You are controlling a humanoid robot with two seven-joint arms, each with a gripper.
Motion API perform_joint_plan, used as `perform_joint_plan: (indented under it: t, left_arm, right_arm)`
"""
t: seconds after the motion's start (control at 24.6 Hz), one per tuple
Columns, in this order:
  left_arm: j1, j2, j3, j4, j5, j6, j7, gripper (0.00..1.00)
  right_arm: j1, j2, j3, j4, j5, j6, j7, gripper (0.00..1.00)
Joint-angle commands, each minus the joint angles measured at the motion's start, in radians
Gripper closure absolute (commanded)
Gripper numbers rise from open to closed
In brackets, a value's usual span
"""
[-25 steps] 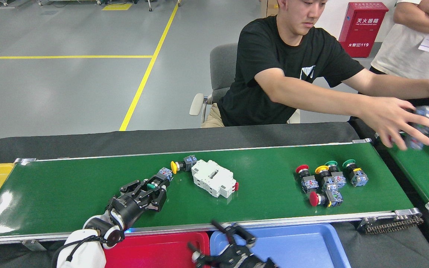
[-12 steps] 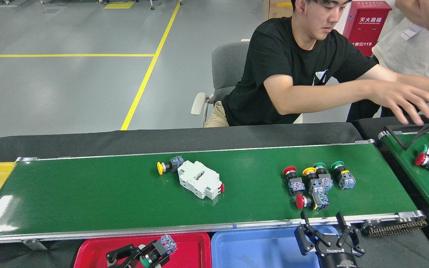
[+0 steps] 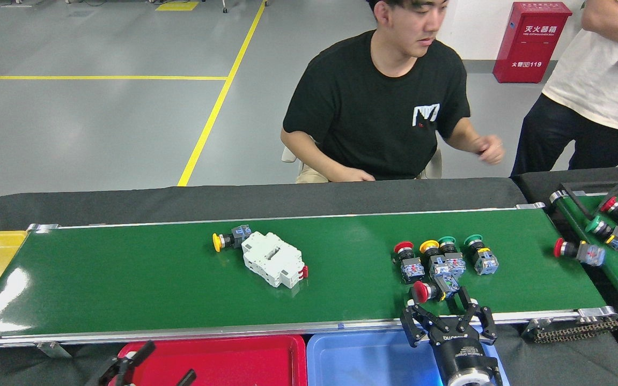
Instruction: Pick switch part from conveyor to tray
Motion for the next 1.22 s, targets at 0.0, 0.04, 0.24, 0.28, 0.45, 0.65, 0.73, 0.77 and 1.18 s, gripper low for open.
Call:
perform_joint_plan:
  t: [0.0,0.04,0.24,0.28,0.45,0.65,0.73,0.77,1.18]
  left_arm:
    - [0.011,0.003,0.035,-0.003,0.003,0.067,0.009,0.00]
    - [0.014,0.003,0.041,-0.006,0.003,0.065,0.009,0.00]
    - [0.015,-0.006,0.023,-0.031,-0.002,0.069,0.009,0.00]
    - [0.014,-0.009,0.011,-0.035,-0.002,0.070,0.009,0.00]
    - [-0.060,-0.010,-0.127,-0.035,-0.060,0.170,0.008,0.00]
    - [-0.169,-0.013,-0.336,-0.032,-0.198,0.289,0.002,0.00]
    - [-0.197,-0.015,-0.376,-0.029,-0.220,0.302,0.000,0.00]
    - [-0.213,-0.015,-0.388,-0.023,-0.230,0.306,-0.001,0.00]
    - [-0.335,-0.061,-0.440,0.118,-0.269,0.311,-0.052,0.00]
  right_arm:
    - [-0.017,-0.001,0.010,-0.004,0.001,-0.009,0.005,0.41]
    - [-0.017,-0.004,0.020,-0.005,-0.001,-0.012,0.007,0.58]
    - [-0.008,-0.018,0.041,-0.051,-0.008,-0.123,0.022,0.97]
    - [-0.008,-0.018,0.041,-0.056,-0.010,-0.144,0.027,0.98]
    - [-0.005,-0.018,0.046,-0.074,-0.008,-0.161,0.044,0.98]
    - [-0.001,-0.014,0.268,-0.171,-0.004,-0.163,0.044,0.99]
    - [-0.007,-0.006,0.406,-0.183,0.001,-0.163,0.036,0.85]
    - [-0.011,0.014,0.478,-0.180,0.009,-0.161,0.034,0.38]
    - [-0.007,0.086,0.595,-0.139,0.044,-0.201,0.039,0.00]
